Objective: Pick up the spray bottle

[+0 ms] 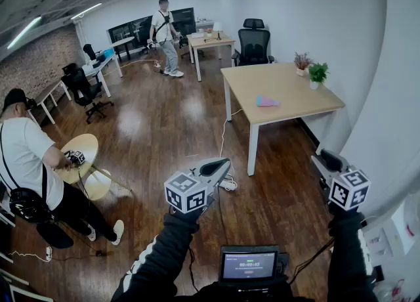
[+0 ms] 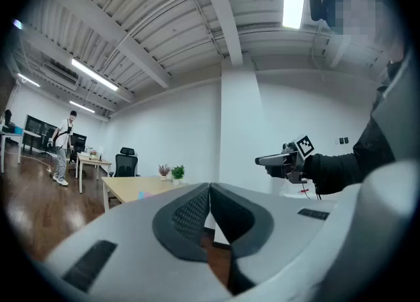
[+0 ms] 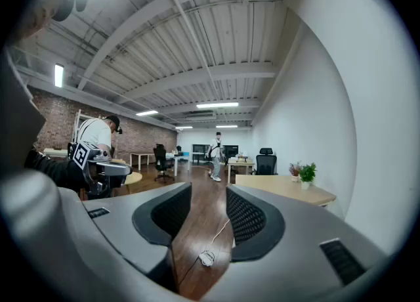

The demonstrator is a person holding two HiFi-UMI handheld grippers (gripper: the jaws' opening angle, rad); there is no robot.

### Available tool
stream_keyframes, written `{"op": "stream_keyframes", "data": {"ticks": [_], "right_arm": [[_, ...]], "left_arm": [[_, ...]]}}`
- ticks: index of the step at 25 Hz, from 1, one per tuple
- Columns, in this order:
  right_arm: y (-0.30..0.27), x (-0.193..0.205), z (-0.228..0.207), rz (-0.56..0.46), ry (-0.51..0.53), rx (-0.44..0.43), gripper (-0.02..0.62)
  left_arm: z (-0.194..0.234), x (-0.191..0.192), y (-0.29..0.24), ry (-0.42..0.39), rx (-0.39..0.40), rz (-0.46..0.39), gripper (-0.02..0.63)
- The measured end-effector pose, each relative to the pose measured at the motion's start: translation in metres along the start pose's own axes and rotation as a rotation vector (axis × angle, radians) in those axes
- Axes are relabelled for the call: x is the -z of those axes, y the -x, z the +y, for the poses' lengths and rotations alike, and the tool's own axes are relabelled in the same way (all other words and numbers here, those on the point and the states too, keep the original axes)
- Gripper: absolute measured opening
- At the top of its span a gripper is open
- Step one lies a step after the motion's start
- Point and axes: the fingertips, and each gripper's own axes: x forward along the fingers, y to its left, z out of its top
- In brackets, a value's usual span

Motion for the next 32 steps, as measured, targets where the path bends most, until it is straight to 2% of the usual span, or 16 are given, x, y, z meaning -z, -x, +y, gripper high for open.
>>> {"op": "stream_keyframes", "data": {"ticks": [1, 2, 9, 13, 15, 19, 24, 28, 31, 32], "right_arm": [[-0.018, -0.005, -0.007, -0.005, 0.010, -0.011, 0.177], [-0.036, -0.010, -0.015, -0.010, 0.019, -0.021, 0.190], [-0.162, -0.042, -0.077, -0.034, -0.013, -0.047, 0.190], [-0.287, -0.032, -0.139, -0.013, -0.047, -0.050, 0.190], [-0.351, -0.027, -0.154, 0.003, -0.046, -0.040, 0.190], [-0.453, -0.048, -0.135, 0.004, -0.052, 0.044, 0.190], [-0.565, -0.068, -0.123, 0.008, -0.054, 0.152, 0.190], [-0.654, -0.085, -0.139, -0.003, -0.090, 0.167, 0.190], [-0.722, -0.079, -0.175, 0.011, -0.101, 0.182, 0.190], [-0.743, -0.076, -0.191, 0.013, -0.107, 0.192, 0.191]], "left_arm": [[0.018, -0.005, -0.011, -0.004, -0.009, -0.006, 0.001], [0.036, -0.009, -0.022, -0.008, -0.017, -0.011, 0.002], [0.151, -0.041, -0.082, -0.009, -0.036, 0.001, 0.012], [0.267, -0.041, -0.151, -0.018, -0.059, 0.014, 0.012], [0.328, -0.040, -0.171, -0.025, -0.050, 0.018, 0.012], [0.444, -0.048, -0.170, -0.025, 0.015, 0.018, 0.012], [0.570, -0.045, -0.193, -0.032, 0.142, 0.034, 0.012], [0.666, -0.050, -0.242, 0.001, 0.194, 0.030, 0.012], [0.730, -0.046, -0.304, -0.011, 0.238, 0.053, 0.017], [0.750, -0.047, -0.327, -0.021, 0.251, 0.061, 0.039]]}}
